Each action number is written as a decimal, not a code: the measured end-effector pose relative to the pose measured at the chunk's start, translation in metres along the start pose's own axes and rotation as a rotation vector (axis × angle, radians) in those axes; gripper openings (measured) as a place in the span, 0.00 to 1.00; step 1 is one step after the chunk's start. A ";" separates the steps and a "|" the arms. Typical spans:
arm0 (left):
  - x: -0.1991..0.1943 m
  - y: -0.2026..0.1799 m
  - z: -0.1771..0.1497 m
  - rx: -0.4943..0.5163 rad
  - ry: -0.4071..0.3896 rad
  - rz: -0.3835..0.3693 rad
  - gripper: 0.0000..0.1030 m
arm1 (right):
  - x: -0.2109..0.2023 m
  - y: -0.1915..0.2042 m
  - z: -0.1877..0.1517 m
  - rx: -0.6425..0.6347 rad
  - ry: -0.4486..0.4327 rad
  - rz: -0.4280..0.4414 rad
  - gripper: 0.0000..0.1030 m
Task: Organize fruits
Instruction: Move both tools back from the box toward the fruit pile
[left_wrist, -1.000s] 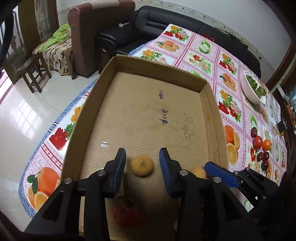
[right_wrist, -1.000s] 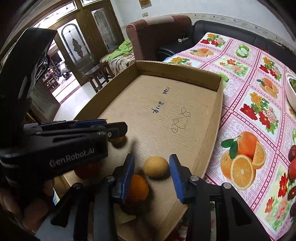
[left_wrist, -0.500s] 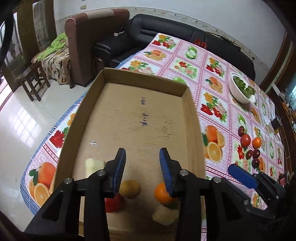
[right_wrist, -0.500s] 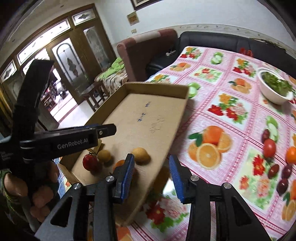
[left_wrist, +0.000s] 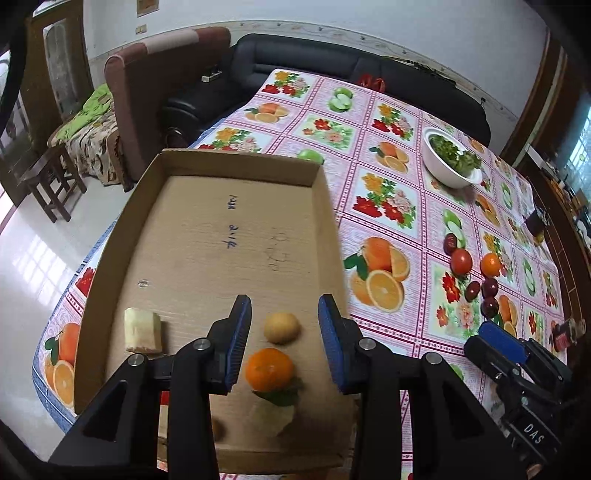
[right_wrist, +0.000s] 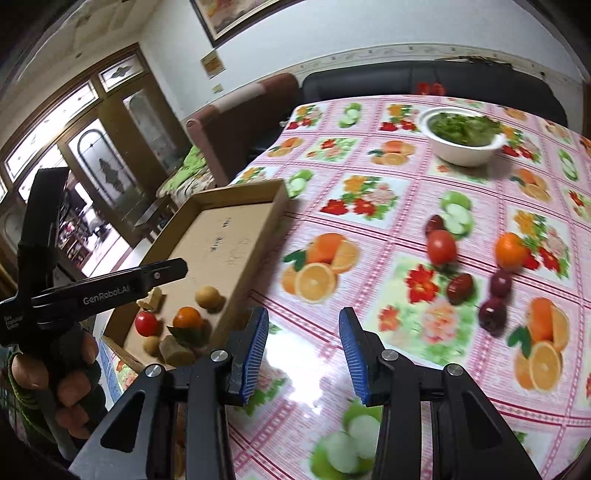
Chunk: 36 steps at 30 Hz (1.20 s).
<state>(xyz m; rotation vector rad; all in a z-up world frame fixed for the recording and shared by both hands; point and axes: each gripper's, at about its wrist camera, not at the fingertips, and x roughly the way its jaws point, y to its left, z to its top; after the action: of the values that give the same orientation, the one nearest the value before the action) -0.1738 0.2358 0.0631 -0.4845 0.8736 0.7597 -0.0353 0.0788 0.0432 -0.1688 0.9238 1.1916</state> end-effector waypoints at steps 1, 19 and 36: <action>0.000 -0.003 0.000 0.004 -0.001 0.001 0.34 | -0.003 -0.003 -0.001 0.006 -0.004 -0.003 0.40; -0.005 -0.044 -0.008 0.072 0.001 -0.015 0.34 | -0.040 -0.064 -0.022 0.118 -0.043 -0.084 0.41; 0.008 -0.096 -0.022 0.165 0.040 -0.105 0.46 | -0.048 -0.102 -0.032 0.167 -0.054 -0.191 0.42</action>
<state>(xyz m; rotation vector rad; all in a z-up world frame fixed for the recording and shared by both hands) -0.1084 0.1625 0.0514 -0.3970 0.9325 0.5779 0.0311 -0.0152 0.0212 -0.0880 0.9335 0.9344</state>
